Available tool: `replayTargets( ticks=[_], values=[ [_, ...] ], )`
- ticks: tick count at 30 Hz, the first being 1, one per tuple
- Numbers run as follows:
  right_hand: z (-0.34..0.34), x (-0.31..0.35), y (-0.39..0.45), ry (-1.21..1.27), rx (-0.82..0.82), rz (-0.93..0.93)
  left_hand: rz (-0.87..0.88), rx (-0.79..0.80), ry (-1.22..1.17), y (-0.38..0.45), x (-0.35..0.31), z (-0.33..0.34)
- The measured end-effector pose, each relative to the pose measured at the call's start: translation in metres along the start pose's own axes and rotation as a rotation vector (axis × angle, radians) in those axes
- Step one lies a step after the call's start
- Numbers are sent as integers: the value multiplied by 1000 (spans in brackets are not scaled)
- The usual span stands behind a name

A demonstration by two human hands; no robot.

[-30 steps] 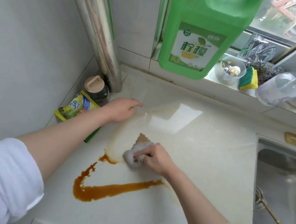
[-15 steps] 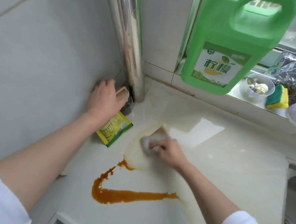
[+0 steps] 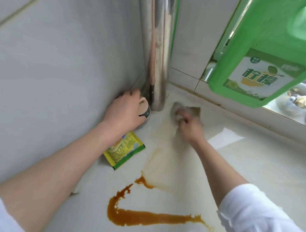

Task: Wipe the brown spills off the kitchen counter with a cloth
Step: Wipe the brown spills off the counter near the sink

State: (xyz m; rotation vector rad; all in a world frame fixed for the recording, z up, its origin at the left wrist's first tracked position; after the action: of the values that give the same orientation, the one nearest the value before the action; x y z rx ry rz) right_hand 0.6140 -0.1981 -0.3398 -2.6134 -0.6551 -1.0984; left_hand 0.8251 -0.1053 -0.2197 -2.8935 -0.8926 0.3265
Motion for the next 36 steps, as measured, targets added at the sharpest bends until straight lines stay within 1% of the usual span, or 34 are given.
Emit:
replayTargets(
  ticks=[1, 2, 4, 7, 8, 10, 12, 15, 19, 23, 25, 27, 29, 31, 33, 34, 36],
  values=[
    [2, -2, 10, 6, -20, 54, 15, 13, 0, -1, 1, -2],
    [13, 2, 15, 15, 4, 50, 31, 28, -4, -1, 0, -1],
    [40, 27, 10, 9, 94, -69, 63, 60, -19, -4, 0, -1],
    [51, 44, -32, -37, 196, -233, 148, 68, -38, -12, -10, -1],
    [51, 43, -48, -41, 240, -265, 187, 60, -27, -17, -16, 0],
    [45, 27, -72, -18, 301, -248, 279, 18, 34, -27, -32, 4],
    [28, 7, -87, 23, 260, -172, 352, -21, 95, -35, -55, 13],
    [8, -6, -100, 62, 160, -92, 368, -7, 132, -34, -90, 28],
    [7, -6, -110, 108, 160, -55, 371, 37, 125, -20, -130, 37],
    [9, -10, -110, 101, 158, -47, 351, 88, 86, -14, -145, 34],
    [9, -12, -111, 86, 148, -29, 349, 64, 98, -19, -135, 24],
    [11, -9, -111, 80, 96, -12, 319, 31, 148, -21, -109, 14],
    [23, 9, -110, 56, 96, -23, 218, 61, 229, -18, -69, 10],
    [50, 44, -112, 43, 192, -142, 105, 118, 306, -21, -26, 10],
    [75, 77, -119, 51, 362, -301, 51, 160, 328, -31, 6, 12],
    [78, 82, -119, 60, 433, -321, 41, 181, 303, -35, 17, 13],
    [69, 70, -108, 95, 508, -211, 13, 214, 201, -41, 33, 14]
  ],
)
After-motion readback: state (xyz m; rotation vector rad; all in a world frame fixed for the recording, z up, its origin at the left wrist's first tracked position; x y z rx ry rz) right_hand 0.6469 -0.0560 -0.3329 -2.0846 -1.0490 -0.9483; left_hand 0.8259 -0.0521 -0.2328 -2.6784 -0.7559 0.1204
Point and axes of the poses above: each hand's wrist, its own y-axis towards the middle knuckle, its own z-axis out of the palm, x = y × z, the point moved 8 cm from there along y, towards the middle knuckle, and after that the axes turned 15 degrees about -z, right-handed, at the moved point
